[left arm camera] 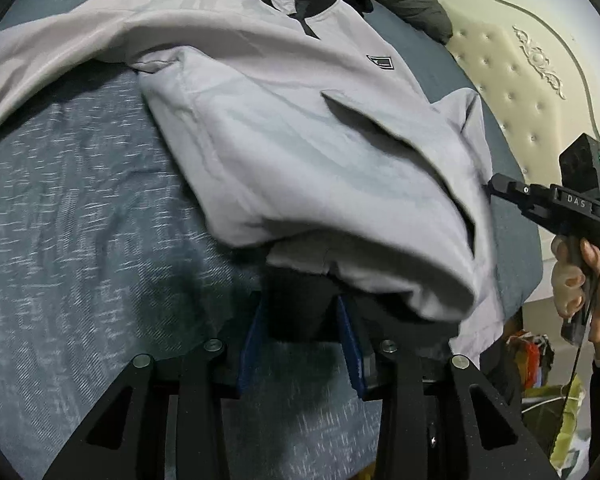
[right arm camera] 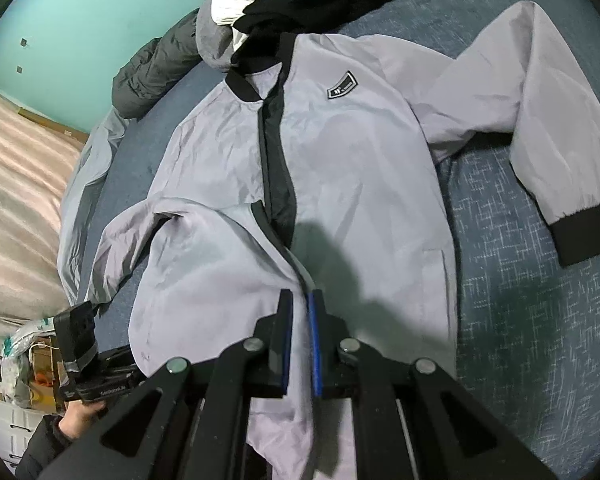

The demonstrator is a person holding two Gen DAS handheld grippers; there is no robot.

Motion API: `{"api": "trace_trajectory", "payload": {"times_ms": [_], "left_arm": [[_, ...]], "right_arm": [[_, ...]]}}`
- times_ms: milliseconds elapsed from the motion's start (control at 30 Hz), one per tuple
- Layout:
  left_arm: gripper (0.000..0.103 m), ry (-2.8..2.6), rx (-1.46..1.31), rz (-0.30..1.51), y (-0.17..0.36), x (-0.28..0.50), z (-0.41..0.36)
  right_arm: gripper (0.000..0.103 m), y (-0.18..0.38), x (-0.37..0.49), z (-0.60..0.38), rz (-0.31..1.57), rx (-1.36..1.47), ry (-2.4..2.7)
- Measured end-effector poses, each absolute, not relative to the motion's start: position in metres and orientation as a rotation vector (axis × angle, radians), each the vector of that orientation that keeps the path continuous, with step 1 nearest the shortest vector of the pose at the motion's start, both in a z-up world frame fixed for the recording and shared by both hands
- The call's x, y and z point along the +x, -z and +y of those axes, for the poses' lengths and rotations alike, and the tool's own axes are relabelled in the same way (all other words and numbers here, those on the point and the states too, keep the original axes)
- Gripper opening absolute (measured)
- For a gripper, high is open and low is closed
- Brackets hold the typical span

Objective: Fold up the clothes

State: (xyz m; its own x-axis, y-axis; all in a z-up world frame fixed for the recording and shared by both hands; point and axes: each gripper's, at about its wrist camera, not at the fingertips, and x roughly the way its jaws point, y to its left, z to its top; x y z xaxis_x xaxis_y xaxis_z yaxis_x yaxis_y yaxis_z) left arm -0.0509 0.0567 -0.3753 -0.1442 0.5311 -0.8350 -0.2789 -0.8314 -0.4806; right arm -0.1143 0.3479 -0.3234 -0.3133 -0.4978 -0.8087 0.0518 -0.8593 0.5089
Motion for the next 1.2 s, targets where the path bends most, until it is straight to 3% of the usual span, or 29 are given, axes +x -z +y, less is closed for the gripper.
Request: {"api": "trace_trajectory", "payload": {"times_ms": [100,200,633,833,1033,1200], "left_arm": [[0.010,-1.996,-1.605,-0.299,0.379,-0.050,0.058],[0.007,-2.002,-1.591,-0.278,0.373,-0.044,0.055],[0.007,-2.117,-1.542,-0.211,0.310,0.030,-0.025],[0.007,-2.173,-1.608,-0.243,0.327,0.052,-0.067],[0.007,-2.172,-1.766,-0.307,0.360,0.064,-0.094],[0.014,-2.256,-1.768,-0.296,0.352,0.058,-0.095]], "right_arm": [[0.007,0.326,-0.113,0.351,-0.572,1.593,2.229],[0.007,0.326,-0.113,0.351,-0.561,1.600,2.236],[0.008,0.322,-0.080,0.392,-0.498,1.670,2.274],[0.010,0.332,-0.057,0.398,-0.480,1.739,2.238],[0.019,0.342,-0.038,0.399,-0.461,1.798,2.203],[0.021,0.343,-0.029,0.404,-0.466,1.806,2.203]]}}
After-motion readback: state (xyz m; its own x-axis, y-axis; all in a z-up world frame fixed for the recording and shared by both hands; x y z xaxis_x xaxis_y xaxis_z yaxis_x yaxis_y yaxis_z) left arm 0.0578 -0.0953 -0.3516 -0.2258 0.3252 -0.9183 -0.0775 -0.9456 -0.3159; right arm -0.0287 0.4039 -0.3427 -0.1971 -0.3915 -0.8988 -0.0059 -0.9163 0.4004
